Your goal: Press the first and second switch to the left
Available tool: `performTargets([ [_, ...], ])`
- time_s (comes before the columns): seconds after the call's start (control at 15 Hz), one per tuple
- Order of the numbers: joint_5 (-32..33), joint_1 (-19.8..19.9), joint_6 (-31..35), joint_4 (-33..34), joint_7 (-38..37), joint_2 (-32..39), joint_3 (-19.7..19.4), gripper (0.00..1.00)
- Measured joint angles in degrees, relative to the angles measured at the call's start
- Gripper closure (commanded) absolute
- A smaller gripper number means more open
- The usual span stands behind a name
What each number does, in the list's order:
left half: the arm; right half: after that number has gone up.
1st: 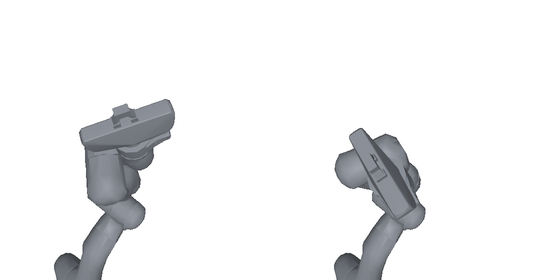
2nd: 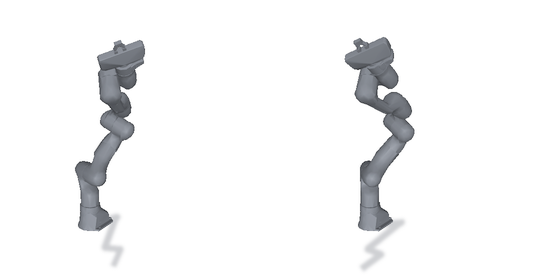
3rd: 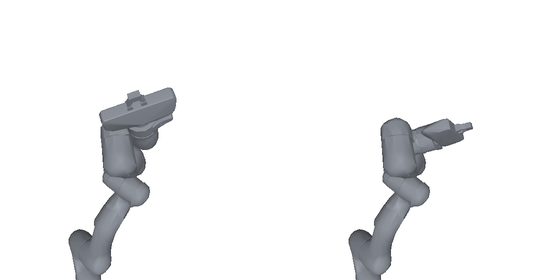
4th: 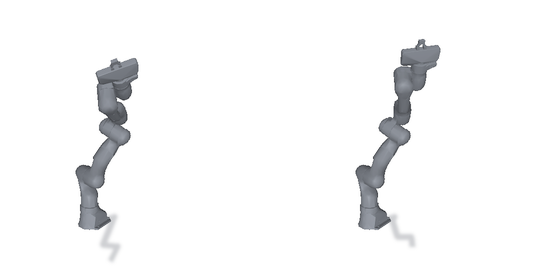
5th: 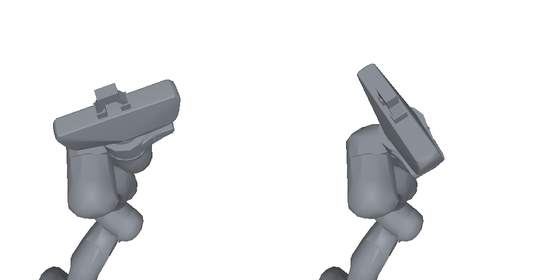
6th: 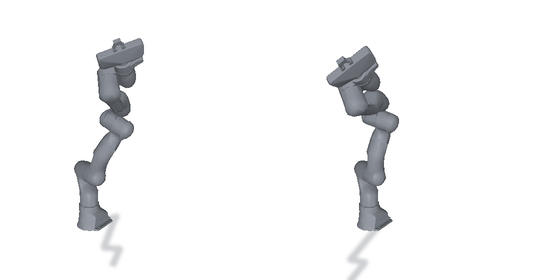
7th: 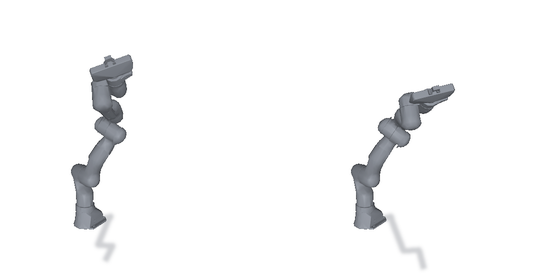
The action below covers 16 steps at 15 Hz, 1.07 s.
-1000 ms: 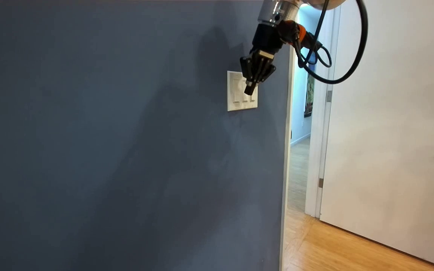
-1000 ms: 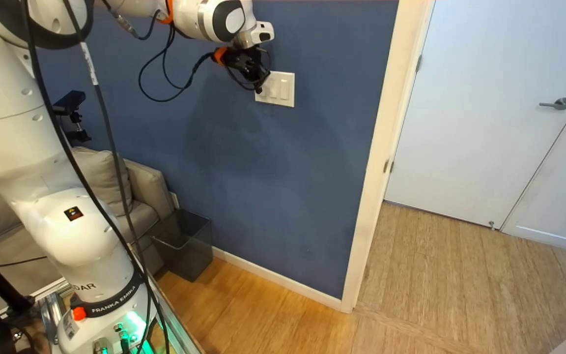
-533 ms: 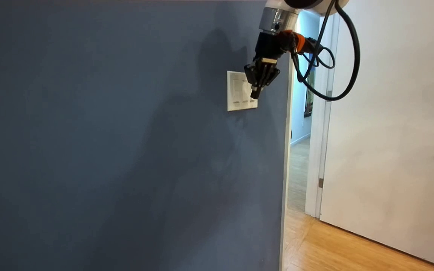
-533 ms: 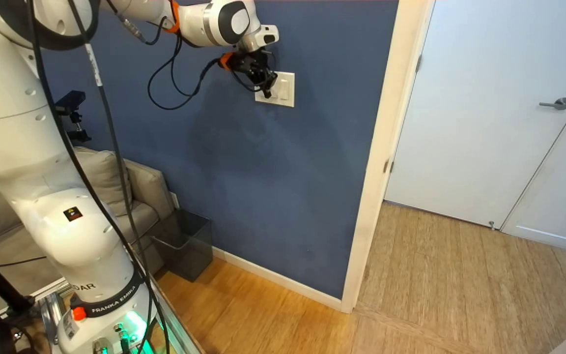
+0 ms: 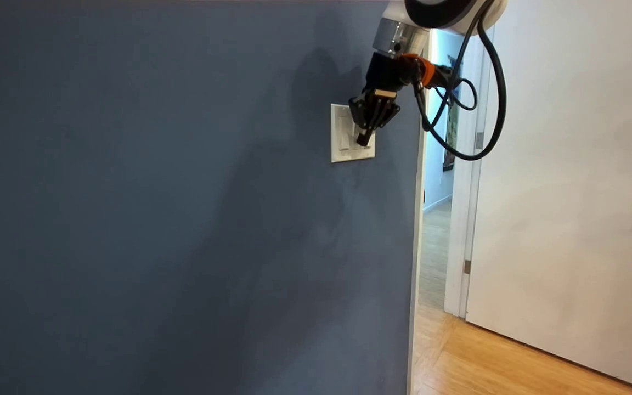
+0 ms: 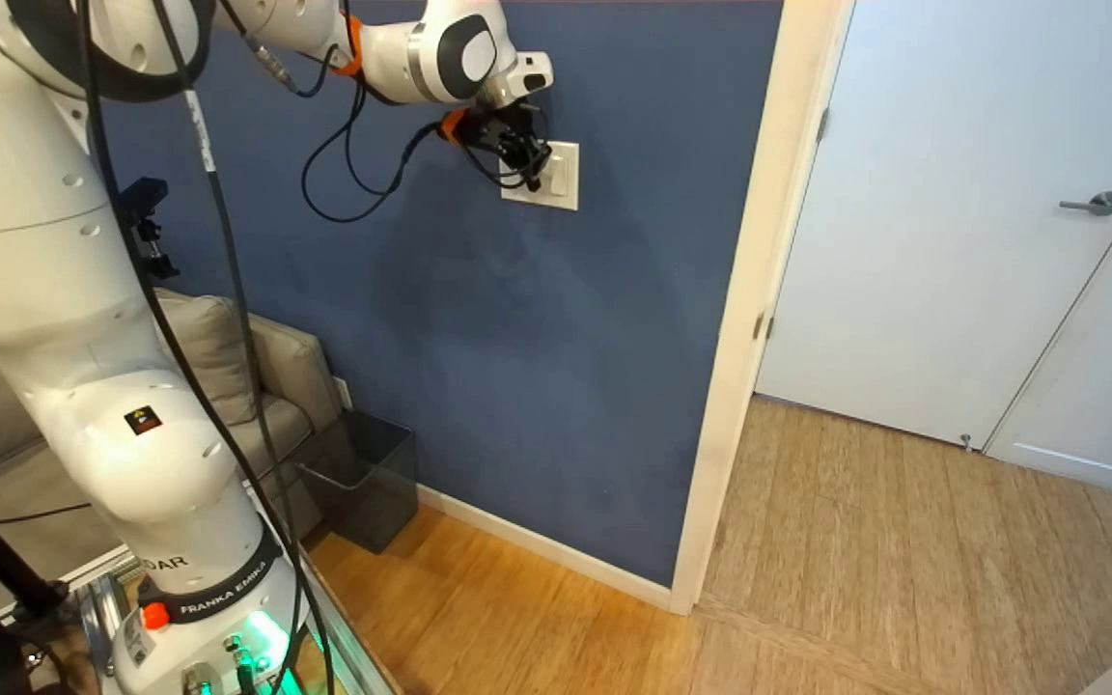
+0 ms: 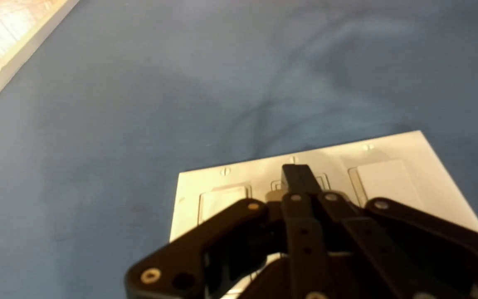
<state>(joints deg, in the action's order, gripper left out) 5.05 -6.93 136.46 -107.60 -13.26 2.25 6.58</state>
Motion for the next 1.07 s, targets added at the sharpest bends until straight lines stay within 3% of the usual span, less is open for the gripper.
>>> performTargets([
  [0.47,-0.9,-0.1,-1.3,0.0,0.3,0.0,0.1,1.0],
  [0.87,-4.4,-1.1,-15.3,-0.1,2.2,-4.3,1.4,0.99],
  [0.93,-4.6,-1.4,-17.9,-0.2,2.2,-5.7,1.7,0.74],
  [1.07,-4.7,-1.8,-23.2,-0.4,2.2,-9.1,2.3,0.69],
])
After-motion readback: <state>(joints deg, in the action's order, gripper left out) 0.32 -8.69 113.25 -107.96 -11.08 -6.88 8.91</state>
